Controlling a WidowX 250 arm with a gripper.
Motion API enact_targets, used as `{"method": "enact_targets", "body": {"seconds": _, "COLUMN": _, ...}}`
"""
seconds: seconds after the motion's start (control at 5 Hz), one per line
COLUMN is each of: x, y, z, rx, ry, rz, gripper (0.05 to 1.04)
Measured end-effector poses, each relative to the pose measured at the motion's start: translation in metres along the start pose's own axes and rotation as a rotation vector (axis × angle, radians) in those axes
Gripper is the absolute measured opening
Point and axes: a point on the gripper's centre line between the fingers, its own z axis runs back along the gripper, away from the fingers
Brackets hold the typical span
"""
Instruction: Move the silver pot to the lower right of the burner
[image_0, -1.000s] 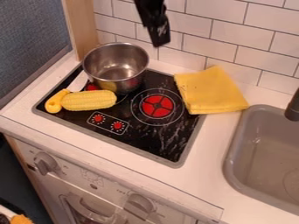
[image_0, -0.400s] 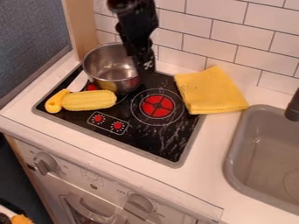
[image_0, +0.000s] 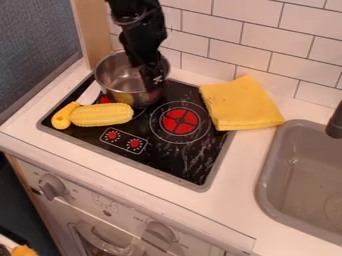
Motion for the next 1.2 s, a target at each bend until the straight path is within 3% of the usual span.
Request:
{"method": "enact_targets", "body": {"seconds": 0.2, "x": -0.008, "y": 0.003, "z": -0.019, "rx": -0.004, "ry": 0.017, "rz": 0.026, "gripper": 1.001}}
{"method": "enact_targets", "body": {"seconds": 0.4, "x": -0.019, "y": -0.007, "z": -0.040, "rx": -0.055, "ry": 0.066, "rz": 0.022, "gripper": 1.001}}
{"method": "enact_targets", "body": {"seconds": 0.6, "x": -0.023, "y": -0.007, "z": -0.045, "rx": -0.067, "ry": 0.073, "rz": 0.042, "gripper": 0.938}}
{"method": "enact_targets", "body": {"seconds": 0.8, "x": -0.030, "y": -0.004, "z": -0.048, "rx": -0.037, "ry": 0.108, "rz": 0.017, "gripper": 0.663}}
{"method": "enact_targets", "body": {"seconds": 1.0, "x": -0.030, "y": -0.004, "z": -0.048, "rx": -0.035, "ry": 0.108, "rz": 0.025, "gripper": 0.356}}
{"method": "enact_targets", "body": {"seconds": 1.2, "x": -0.030, "y": -0.007, "z": -0.049, "rx": -0.043, "ry": 0.103, "rz": 0.043, "gripper": 0.156}}
